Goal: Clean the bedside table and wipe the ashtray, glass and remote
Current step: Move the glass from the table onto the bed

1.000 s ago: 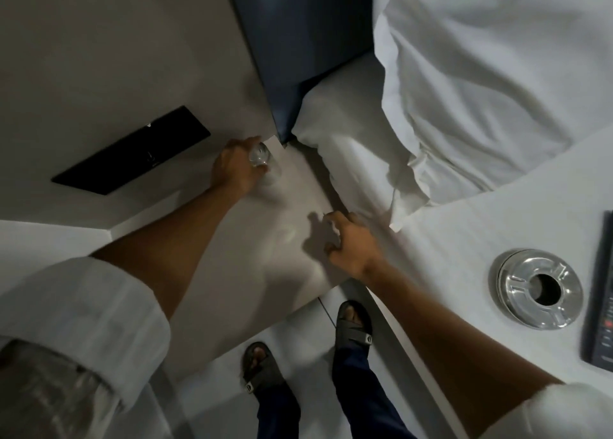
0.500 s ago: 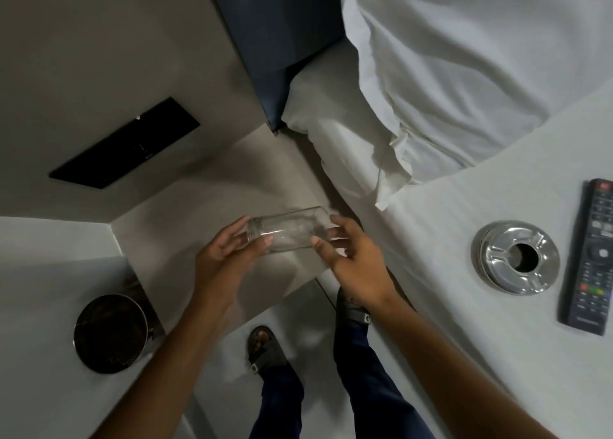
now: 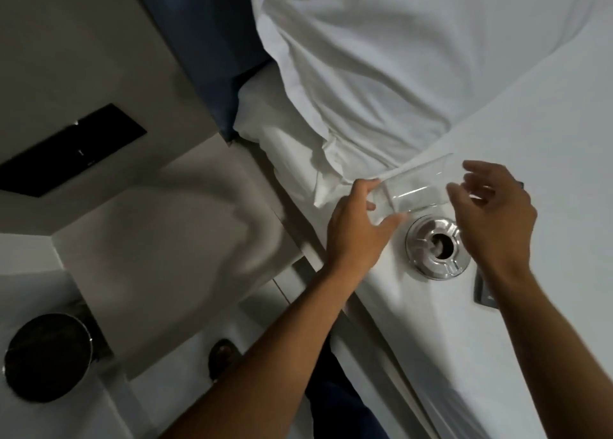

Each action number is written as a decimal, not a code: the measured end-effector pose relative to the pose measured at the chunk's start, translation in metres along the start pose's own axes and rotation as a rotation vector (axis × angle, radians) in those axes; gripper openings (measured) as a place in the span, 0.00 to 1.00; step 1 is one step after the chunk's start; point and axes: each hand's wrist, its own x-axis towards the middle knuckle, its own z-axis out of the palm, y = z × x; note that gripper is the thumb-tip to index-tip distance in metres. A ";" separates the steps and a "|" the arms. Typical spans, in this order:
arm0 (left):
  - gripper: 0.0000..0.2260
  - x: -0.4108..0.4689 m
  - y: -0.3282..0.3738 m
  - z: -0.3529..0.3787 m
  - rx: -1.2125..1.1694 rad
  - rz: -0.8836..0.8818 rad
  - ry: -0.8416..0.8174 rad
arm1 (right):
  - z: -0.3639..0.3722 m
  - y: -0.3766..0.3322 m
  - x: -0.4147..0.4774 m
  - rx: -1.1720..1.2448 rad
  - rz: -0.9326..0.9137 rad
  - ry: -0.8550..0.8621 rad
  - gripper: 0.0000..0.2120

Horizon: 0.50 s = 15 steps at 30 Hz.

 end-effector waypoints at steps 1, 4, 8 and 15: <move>0.25 0.006 0.005 0.009 0.053 0.032 -0.013 | -0.003 0.009 0.007 -0.029 0.002 0.008 0.15; 0.25 0.019 0.006 0.027 0.278 0.138 -0.072 | -0.007 0.033 0.020 -0.146 -0.008 -0.035 0.16; 0.31 0.015 -0.002 0.026 0.567 0.223 -0.148 | -0.003 0.045 0.014 -0.206 -0.050 -0.043 0.18; 0.28 -0.034 -0.028 -0.021 0.473 0.137 0.026 | 0.018 0.013 -0.029 -0.110 -0.160 0.029 0.17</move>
